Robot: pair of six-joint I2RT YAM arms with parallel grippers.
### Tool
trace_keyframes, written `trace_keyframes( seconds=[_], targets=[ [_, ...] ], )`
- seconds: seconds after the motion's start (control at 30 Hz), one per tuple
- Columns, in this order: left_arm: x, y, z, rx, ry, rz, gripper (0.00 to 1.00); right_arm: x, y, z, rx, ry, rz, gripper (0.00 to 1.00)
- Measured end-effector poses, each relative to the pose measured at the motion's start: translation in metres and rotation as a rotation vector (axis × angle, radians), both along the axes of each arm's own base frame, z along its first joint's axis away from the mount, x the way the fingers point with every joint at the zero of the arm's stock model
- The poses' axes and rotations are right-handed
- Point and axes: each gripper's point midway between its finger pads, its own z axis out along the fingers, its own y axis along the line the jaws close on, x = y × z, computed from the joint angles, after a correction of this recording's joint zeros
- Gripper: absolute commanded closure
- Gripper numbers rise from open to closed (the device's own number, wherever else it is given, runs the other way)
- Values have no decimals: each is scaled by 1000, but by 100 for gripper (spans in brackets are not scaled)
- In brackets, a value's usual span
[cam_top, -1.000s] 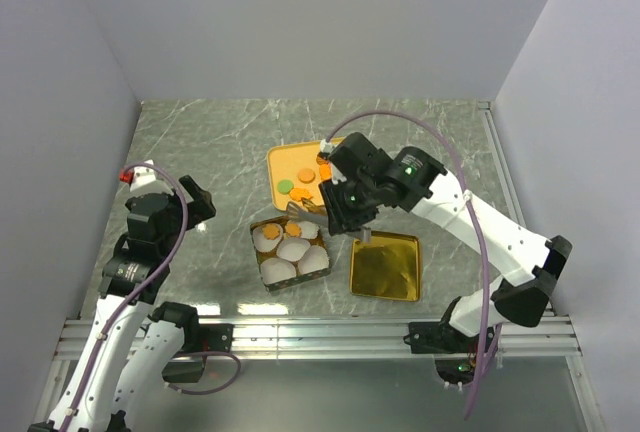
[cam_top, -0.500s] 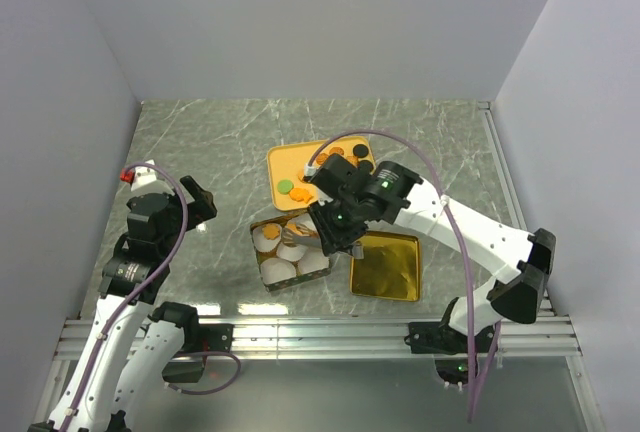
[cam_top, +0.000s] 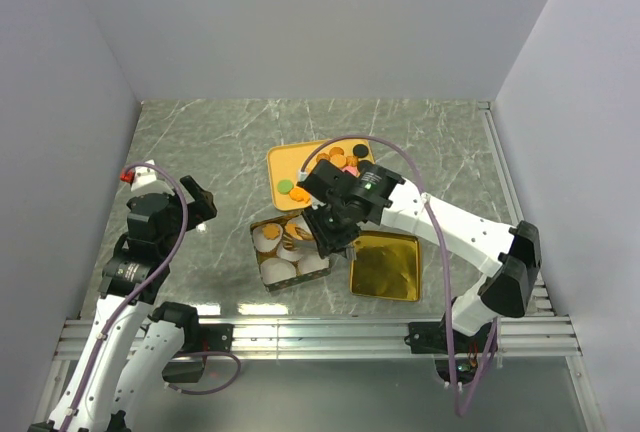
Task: Pack the cookies
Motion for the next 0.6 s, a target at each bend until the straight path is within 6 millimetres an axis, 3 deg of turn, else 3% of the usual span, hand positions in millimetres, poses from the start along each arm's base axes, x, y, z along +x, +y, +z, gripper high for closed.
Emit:
trace_keyframes(
  seconds=[0.33,0.6],
  targets=[
    [0,5,-1,9,3,29,1,7,4,-17,-48,2,-11,58],
    [-1,7,-1,9,4,37,1,9,3,-17,-55,-9,-17,54]
  ],
)
